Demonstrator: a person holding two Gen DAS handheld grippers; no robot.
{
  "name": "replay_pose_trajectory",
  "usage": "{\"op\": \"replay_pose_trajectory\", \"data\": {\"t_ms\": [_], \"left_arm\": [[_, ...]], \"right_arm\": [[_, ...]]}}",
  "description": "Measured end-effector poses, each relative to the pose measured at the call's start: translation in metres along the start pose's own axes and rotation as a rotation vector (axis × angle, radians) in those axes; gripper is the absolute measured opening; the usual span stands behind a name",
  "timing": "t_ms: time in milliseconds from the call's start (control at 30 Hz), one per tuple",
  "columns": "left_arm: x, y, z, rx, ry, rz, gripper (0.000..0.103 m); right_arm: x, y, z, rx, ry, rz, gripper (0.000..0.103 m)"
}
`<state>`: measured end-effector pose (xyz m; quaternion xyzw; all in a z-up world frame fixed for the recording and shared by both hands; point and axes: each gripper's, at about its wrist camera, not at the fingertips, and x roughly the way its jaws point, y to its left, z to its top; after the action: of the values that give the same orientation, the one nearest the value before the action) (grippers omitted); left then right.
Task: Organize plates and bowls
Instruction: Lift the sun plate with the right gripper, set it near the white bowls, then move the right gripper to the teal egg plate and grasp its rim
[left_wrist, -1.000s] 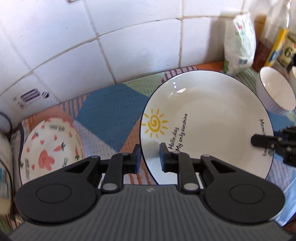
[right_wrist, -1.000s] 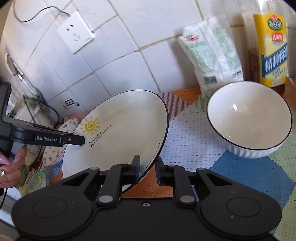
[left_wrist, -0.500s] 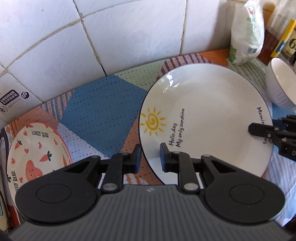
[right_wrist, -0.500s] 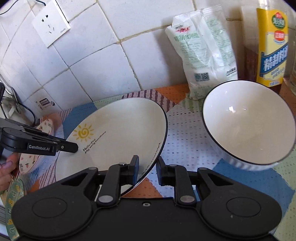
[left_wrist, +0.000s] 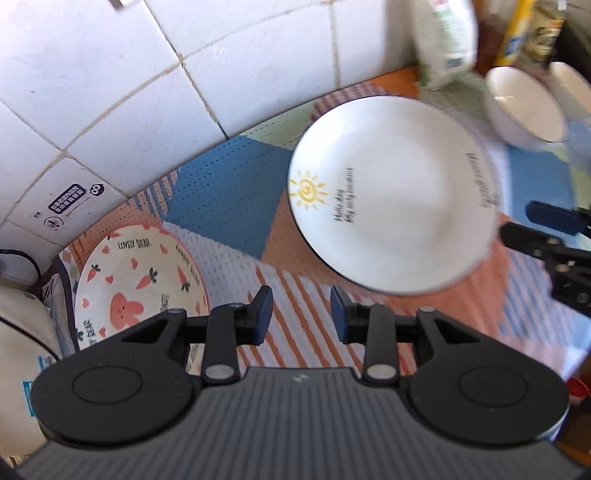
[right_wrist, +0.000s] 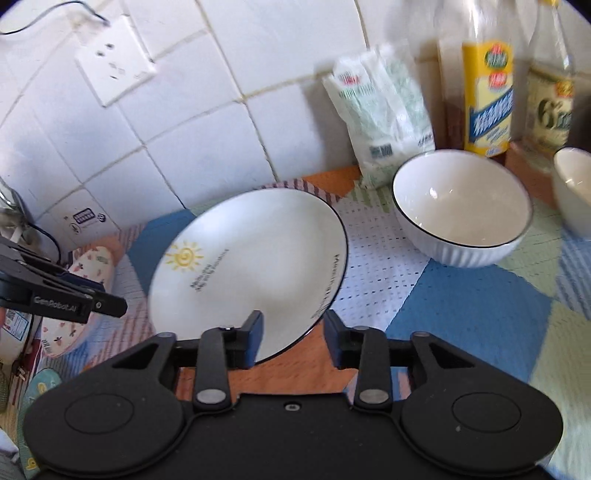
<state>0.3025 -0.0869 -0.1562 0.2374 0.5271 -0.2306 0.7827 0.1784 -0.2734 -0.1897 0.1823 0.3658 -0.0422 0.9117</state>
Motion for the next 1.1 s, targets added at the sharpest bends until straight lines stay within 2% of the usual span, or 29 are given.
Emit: {"op": "replay_pose_trajectory", "data": {"t_ms": [100, 167, 267, 367, 533, 633, 767, 900, 967, 1033, 1100], "left_arm": [[-0.029, 0.001, -0.015, 0.03, -0.03, -0.007, 0.042], [-0.046, 0.003, -0.025, 0.04, -0.045, -0.007, 0.043], [-0.067, 0.01, -0.04, 0.033, -0.044, -0.054, 0.043], [-0.087, 0.017, -0.057, 0.034, -0.067, -0.07, 0.044], [-0.116, 0.032, -0.09, 0.05, -0.113, -0.071, 0.051], [-0.131, 0.039, -0.115, 0.079, -0.177, -0.033, 0.055], [-0.139, 0.053, -0.146, 0.099, -0.167, -0.011, 0.056], [-0.142, 0.068, -0.173, 0.115, -0.158, -0.001, 0.064], [-0.141, 0.075, -0.183, 0.116, -0.148, 0.013, 0.067], [-0.137, 0.08, -0.19, 0.117, -0.137, 0.012, 0.07], [-0.131, 0.083, -0.198, 0.11, -0.124, 0.009, 0.073]], "right_arm": [[-0.024, 0.016, -0.007, 0.01, -0.053, -0.051, 0.071], [-0.038, 0.025, -0.01, 0.006, -0.075, -0.076, 0.071], [-0.058, 0.042, -0.016, -0.013, -0.098, -0.101, 0.071], [-0.081, 0.061, -0.022, -0.03, -0.124, -0.082, 0.071], [-0.115, 0.101, -0.039, -0.073, -0.173, -0.076, 0.071], [-0.132, 0.125, -0.052, -0.088, -0.202, -0.086, 0.072], [-0.147, 0.152, -0.07, -0.116, -0.221, -0.087, 0.073], [-0.155, 0.176, -0.085, -0.177, -0.228, -0.058, 0.074], [-0.156, 0.189, -0.093, -0.204, -0.234, -0.029, 0.076], [-0.152, 0.2, -0.1, -0.23, -0.228, 0.011, 0.09], [-0.147, 0.211, -0.108, -0.273, -0.225, 0.037, 0.092]]}}
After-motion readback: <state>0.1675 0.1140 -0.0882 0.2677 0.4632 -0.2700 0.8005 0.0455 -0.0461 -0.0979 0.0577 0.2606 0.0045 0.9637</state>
